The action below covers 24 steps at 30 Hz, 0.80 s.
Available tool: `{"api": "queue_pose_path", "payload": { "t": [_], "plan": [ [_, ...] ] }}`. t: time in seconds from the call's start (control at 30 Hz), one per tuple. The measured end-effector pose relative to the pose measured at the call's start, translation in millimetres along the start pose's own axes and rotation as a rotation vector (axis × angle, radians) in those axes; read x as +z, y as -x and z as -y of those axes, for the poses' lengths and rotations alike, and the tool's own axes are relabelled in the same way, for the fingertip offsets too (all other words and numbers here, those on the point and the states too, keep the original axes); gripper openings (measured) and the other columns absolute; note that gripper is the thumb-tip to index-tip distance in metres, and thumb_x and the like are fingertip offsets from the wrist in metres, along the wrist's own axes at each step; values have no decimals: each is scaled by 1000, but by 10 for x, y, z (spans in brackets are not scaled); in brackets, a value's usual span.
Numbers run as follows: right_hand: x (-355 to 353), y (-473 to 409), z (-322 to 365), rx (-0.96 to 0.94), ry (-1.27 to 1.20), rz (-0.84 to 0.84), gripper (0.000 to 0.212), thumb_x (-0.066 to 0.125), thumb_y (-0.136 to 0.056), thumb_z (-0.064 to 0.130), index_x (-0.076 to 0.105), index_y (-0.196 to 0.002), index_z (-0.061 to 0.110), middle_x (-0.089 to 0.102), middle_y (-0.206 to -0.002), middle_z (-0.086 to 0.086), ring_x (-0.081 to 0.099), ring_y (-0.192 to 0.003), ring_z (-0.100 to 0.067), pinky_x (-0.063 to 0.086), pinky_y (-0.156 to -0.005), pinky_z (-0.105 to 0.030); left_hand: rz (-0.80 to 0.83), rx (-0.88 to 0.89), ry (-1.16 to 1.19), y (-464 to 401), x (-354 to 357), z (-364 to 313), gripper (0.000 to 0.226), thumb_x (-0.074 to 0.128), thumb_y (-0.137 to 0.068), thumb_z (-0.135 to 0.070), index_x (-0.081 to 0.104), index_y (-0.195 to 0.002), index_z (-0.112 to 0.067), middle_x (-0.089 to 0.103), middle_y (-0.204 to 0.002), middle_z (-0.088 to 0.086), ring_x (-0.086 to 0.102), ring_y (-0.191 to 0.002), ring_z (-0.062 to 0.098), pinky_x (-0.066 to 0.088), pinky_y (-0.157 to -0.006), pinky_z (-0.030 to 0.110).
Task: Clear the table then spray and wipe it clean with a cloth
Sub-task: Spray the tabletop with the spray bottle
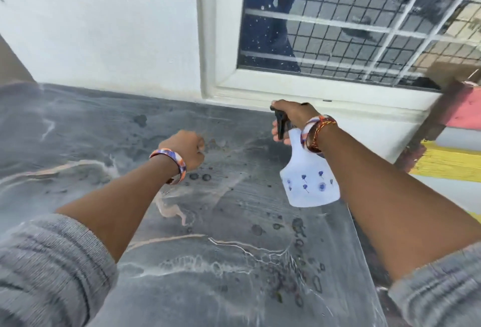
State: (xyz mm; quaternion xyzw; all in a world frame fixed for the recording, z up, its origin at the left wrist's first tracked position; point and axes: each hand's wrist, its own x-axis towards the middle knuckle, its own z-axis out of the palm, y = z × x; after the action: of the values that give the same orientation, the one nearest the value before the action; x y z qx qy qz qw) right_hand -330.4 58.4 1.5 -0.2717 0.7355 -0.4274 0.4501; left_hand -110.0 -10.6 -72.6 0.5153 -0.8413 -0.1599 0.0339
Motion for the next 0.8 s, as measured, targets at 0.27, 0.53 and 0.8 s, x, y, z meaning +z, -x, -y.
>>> {"api": "queue_pose_path", "payload": {
  "t": [0.27, 0.53, 0.8],
  "plan": [
    [973, 22, 246, -144, 78, 15, 20, 60, -82, 25, 59, -76, 5, 53, -59, -10, 47, -44, -21, 41, -44, -21, -35, -113, 3, 264, -207, 781, 20, 57, -79, -18, 67, -96, -14, 68, -103, 17, 63, -96, 37, 54, -83, 41],
    [911, 449, 14, -19, 148, 108, 34, 59, -89, 35, 55, -72, 6, 55, -64, -10, 51, -51, -20, 43, -46, -16, -27, -91, -32, 662, -249, 827, 18, 57, -78, -20, 68, -91, -14, 68, -100, 15, 63, -92, 37, 55, -80, 39],
    [761, 1228, -746, -98, 118, -56, 29, 68, -79, 31, 61, -61, 9, 57, -55, -9, 50, -41, -20, 40, -39, -21, -18, 72, -167, 1348, -93, 473, 24, 55, -84, -18, 67, -101, -7, 68, -103, 17, 63, -94, 37, 49, -72, 31]
  ]
}}
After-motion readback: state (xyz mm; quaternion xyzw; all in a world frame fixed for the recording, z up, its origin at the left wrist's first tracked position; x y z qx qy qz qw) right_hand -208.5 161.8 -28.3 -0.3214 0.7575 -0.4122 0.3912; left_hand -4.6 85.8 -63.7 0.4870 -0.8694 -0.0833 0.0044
